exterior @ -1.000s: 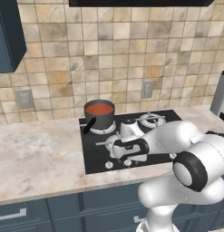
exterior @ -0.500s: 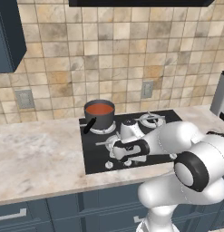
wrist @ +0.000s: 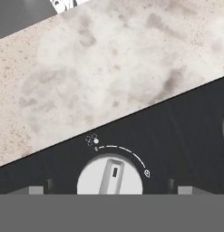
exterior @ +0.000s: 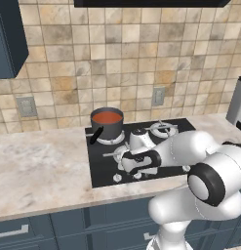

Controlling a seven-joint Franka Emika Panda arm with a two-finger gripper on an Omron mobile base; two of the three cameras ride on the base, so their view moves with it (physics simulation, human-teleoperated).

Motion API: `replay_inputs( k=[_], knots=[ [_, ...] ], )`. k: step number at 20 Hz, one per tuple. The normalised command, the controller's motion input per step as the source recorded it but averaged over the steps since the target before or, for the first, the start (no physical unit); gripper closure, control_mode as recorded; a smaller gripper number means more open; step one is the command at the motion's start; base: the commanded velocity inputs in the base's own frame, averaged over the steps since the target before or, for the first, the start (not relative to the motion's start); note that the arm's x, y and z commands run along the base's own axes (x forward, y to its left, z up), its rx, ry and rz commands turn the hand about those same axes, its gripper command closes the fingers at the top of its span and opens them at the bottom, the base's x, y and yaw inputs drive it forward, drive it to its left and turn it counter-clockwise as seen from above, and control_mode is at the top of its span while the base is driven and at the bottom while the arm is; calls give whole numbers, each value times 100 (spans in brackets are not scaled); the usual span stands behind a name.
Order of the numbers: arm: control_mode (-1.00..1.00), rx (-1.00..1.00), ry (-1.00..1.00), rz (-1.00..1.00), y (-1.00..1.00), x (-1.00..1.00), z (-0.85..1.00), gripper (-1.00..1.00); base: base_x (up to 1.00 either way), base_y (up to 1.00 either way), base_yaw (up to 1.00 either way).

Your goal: Wait until the marinara sauce is simmered to a deep red color and then turn off the stove.

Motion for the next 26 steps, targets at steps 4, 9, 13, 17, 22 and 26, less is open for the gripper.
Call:
replay_inputs(
  k=[4,9,13,17,22,26],
  knots=[
    [-100,0,0,0,0,0,0,-100,0,0,0],
    [-100,0,0,0,0,0,0,-100,0,0,0],
    [-100,0,0,0,0,0,0,-100,0,0,0],
    [-100,0,0,0,0,0,0,-100,0,0,0],
    [-100,0,0,0,0,0,0,-100,0,0,0],
    [-100,0,0,0,0,0,0,-100,0,0,0]
  ],
)
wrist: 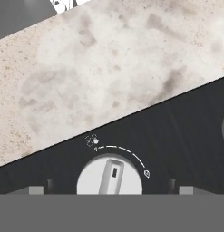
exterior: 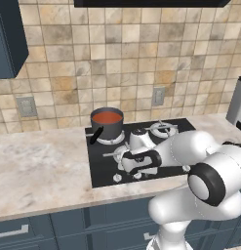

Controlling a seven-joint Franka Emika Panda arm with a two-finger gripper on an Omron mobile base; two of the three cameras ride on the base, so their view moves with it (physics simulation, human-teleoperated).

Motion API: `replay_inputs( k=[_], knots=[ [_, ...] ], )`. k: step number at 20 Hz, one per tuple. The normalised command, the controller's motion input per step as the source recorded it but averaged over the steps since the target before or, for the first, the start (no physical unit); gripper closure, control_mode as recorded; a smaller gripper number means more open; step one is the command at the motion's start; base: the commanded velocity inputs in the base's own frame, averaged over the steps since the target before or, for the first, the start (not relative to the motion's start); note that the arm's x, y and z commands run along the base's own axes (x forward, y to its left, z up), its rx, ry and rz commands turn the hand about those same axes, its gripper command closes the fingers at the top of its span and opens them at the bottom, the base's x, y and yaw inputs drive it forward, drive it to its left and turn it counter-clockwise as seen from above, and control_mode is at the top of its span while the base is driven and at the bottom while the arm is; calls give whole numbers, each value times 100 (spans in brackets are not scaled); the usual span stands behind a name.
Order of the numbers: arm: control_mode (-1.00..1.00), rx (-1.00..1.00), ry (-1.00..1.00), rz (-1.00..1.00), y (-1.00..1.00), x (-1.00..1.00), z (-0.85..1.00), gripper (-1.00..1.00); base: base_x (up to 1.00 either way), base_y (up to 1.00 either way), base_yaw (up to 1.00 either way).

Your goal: Wait until the marinara sauce is simmered to a deep red color and then turn off the stove.

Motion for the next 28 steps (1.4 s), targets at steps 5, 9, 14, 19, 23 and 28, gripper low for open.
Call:
replay_inputs(
  k=[5,9,14,19,23,28],
  knots=[
    [-100,0,0,0,0,0,0,-100,0,0,0],
    [-100,0,0,0,0,0,0,-100,0,0,0],
    [-100,0,0,0,0,0,0,-100,0,0,0],
    [-100,0,0,0,0,0,0,-100,0,0,0],
    [-100,0,0,0,0,0,0,-100,0,0,0],
    [-100,0,0,0,0,0,0,-100,0,0,0]
  ],
)
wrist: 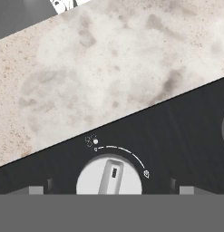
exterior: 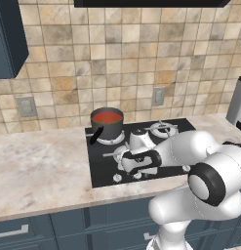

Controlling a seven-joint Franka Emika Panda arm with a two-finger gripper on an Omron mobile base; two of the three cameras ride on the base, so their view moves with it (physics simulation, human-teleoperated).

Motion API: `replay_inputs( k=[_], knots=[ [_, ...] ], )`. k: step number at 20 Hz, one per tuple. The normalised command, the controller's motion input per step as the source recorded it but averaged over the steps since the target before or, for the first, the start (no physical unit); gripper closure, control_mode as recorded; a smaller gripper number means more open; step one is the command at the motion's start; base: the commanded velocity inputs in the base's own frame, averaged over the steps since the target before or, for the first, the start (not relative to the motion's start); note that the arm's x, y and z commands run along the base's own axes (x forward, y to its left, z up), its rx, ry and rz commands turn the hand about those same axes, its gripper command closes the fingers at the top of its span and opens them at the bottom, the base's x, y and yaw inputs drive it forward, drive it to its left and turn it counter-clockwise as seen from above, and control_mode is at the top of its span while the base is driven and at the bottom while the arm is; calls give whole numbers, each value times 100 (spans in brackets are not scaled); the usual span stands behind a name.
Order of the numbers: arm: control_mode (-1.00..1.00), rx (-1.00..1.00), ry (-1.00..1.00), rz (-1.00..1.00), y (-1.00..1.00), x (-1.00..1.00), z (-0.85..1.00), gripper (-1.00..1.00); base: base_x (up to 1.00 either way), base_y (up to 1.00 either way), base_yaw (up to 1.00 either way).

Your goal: Wait until the marinara sauce is simmered to a deep red color and then turn off the stove.

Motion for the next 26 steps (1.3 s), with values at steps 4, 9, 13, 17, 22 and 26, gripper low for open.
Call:
replay_inputs(
  k=[4,9,13,17,22,26],
  knots=[
    [-100,0,0,0,0,0,0,-100,0,0,0],
    [-100,0,0,0,0,0,0,-100,0,0,0],
    [-100,0,0,0,0,0,0,-100,0,0,0],
    [-100,0,0,0,0,0,0,-100,0,0,0],
    [-100,0,0,0,0,0,0,-100,0,0,0],
    [-100,0,0,0,0,0,0,-100,0,0,0]
  ],
)
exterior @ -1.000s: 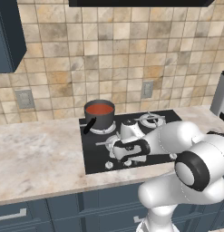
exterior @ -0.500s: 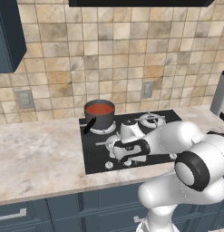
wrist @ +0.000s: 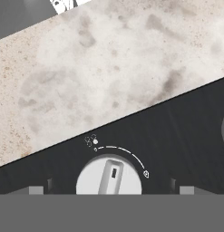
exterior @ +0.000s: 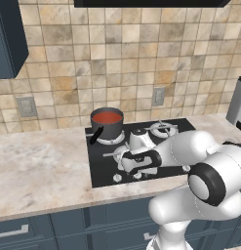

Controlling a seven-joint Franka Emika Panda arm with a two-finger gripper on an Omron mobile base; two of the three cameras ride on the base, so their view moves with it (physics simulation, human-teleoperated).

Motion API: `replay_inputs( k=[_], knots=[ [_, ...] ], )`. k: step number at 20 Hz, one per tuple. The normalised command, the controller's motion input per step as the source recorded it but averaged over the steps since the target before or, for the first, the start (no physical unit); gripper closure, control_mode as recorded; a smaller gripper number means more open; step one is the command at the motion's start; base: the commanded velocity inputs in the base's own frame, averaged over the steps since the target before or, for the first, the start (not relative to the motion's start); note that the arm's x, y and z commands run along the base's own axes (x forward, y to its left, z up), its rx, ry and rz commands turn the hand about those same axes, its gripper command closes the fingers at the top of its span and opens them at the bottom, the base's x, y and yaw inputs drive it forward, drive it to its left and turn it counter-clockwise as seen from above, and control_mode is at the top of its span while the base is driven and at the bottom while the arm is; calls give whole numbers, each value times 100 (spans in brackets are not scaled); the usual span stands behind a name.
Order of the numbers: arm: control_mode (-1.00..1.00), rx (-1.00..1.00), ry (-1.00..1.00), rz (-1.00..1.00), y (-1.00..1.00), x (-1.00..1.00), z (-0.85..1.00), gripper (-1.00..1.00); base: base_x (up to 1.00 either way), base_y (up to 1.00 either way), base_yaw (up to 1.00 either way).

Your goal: Wait until the marinara sauce is simmered to a deep red color and then turn off the stove.

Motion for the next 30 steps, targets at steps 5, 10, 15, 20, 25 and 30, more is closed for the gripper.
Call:
replay_inputs(
  k=[5,10,15,20,25,30],
  knots=[
    [-100,0,0,0,0,0,0,-100,0,0,0],
    [-100,0,0,0,0,0,0,-100,0,0,0],
    [-100,0,0,0,0,0,0,-100,0,0,0],
    [-100,0,0,0,0,0,0,-100,0,0,0],
    [-100,0,0,0,0,0,0,-100,0,0,0],
    [-100,0,0,0,0,0,0,-100,0,0,0]
  ],
)
